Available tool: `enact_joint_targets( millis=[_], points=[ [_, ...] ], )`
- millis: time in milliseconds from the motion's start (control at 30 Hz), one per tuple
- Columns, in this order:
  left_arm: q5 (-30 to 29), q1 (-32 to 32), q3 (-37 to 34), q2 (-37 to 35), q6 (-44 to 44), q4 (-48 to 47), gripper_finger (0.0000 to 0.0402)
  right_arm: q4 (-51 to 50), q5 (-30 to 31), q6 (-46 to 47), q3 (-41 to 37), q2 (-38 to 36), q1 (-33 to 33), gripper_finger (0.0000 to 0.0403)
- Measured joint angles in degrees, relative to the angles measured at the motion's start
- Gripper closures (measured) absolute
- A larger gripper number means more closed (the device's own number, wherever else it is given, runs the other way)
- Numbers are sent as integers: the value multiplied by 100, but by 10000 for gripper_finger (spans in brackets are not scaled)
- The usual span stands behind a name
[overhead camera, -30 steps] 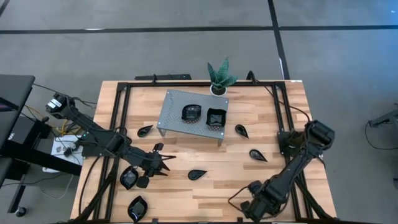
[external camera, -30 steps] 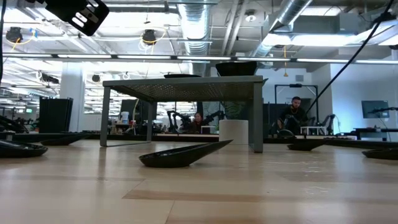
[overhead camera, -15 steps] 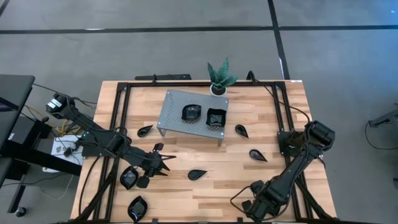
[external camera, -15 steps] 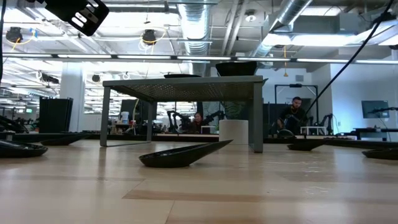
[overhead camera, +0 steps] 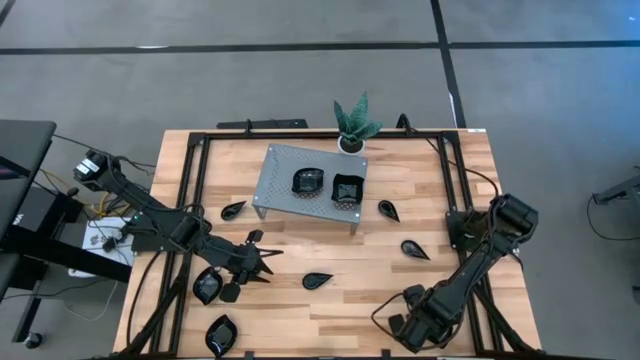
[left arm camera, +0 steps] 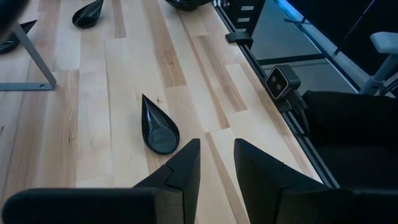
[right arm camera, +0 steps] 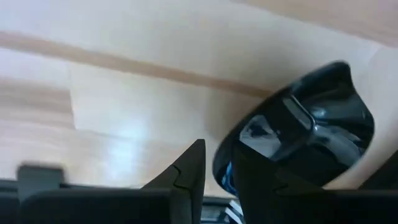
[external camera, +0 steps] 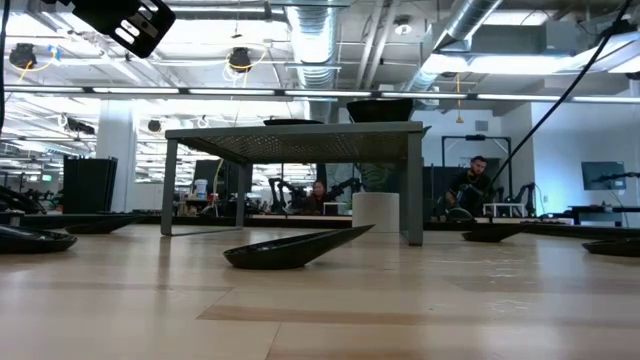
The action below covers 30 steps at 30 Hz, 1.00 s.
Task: Pick & Place Mini shaped plates
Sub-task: Stack the leaf shaped plate on top of the leaf shaped plates on the shelf
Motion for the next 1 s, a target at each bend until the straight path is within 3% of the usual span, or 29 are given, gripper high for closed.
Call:
enact_joint_targets(
  millis=[433, 733, 1000],
  points=[
    [0, 0, 0, 2, 0, 2, 302, -21, 0, 203, 2, 109, 102, 333],
    [2, 0, 0, 2, 0, 28, 302, 405, -524, 23, 31, 569, 84, 348],
    [2, 0, 0, 2, 0, 92, 302, 337, -747, -251, 122, 452, 93, 397]
  ],
)
